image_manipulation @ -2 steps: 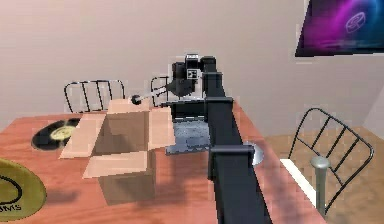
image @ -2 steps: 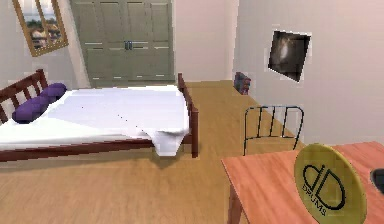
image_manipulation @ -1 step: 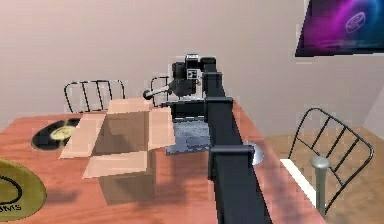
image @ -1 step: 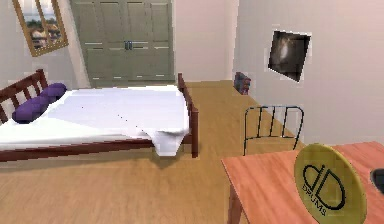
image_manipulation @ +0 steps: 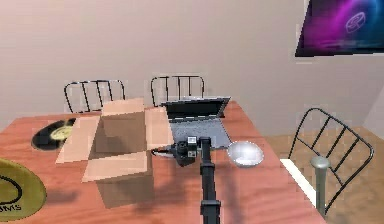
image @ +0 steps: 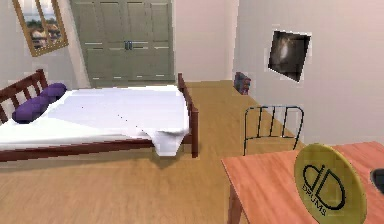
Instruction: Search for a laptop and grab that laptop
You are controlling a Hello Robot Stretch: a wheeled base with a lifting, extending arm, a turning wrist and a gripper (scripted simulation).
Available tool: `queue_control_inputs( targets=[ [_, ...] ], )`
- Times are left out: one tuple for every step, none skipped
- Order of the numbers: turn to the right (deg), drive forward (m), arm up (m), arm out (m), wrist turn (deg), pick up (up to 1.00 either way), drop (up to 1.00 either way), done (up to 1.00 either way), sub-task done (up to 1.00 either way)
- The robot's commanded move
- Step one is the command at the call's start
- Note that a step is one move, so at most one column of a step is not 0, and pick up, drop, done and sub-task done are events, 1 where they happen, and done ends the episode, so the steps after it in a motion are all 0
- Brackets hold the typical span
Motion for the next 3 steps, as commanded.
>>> queue_control_inputs(
  targets=[
    [0.0, 0.00, 0.00, 0.00, 0.0, 1.00, 0.00, 0.00, 0.00],
    [0.0, 0.00, 0.10, 0.00, 0.0, 0.00, 0.00, 0.00, 0.00],
    [0.0, 0.00, 0.00, 0.00, 0.0, 0.00, 0.00, 1.00, 0.00]
  ],
)
